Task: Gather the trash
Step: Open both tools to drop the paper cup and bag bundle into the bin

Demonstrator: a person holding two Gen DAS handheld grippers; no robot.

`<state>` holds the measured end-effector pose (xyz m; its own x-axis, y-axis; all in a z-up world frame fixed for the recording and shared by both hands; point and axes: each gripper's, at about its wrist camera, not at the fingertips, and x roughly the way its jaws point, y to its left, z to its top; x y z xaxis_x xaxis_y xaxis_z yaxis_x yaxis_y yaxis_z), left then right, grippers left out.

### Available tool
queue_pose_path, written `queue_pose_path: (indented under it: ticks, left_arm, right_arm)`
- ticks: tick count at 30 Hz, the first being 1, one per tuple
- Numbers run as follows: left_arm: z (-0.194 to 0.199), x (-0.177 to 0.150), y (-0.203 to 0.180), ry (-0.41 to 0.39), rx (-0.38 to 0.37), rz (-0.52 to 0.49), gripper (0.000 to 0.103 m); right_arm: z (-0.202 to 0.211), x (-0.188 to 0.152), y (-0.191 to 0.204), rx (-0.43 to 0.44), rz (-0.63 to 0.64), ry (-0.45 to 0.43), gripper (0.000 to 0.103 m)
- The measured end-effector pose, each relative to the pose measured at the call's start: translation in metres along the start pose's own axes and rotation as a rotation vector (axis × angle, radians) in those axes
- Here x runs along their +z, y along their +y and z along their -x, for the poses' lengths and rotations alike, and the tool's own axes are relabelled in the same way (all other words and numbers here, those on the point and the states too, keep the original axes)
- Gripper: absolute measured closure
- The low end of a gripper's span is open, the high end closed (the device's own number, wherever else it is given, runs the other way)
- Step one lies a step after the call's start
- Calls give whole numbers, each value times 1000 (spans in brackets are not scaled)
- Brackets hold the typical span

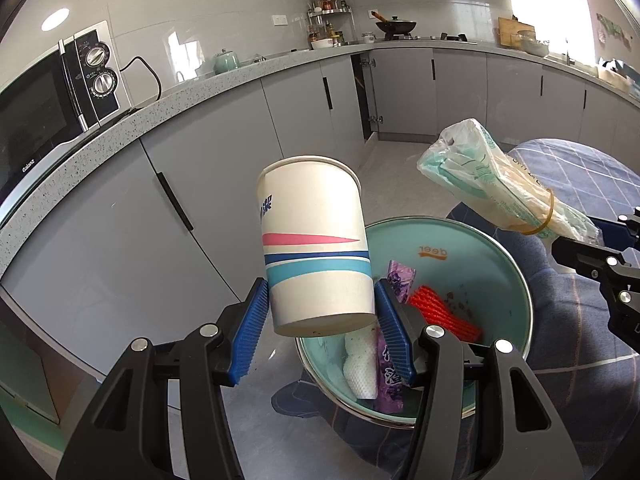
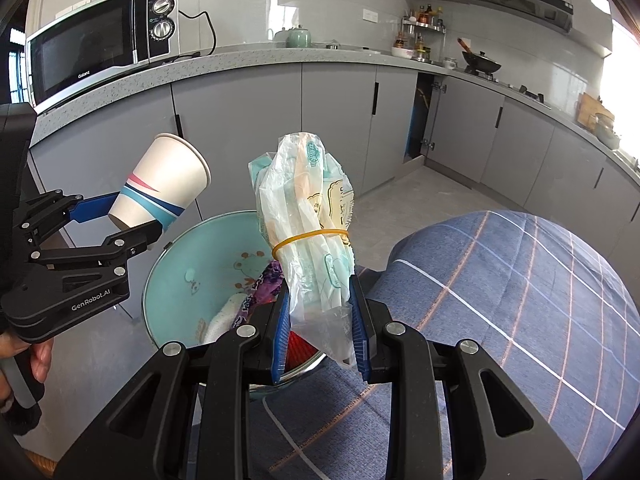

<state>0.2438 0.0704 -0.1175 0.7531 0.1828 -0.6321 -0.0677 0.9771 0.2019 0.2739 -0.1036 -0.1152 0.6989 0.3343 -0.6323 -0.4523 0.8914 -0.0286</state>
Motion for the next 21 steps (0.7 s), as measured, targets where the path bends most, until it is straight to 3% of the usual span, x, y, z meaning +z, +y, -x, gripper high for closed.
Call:
queue_pose_path:
  ticks: [21]
  left_arm:
    - [-1,2,2,3,-23,6,48]
  right_arm:
    - [-6,5,6,17,17,4,75]
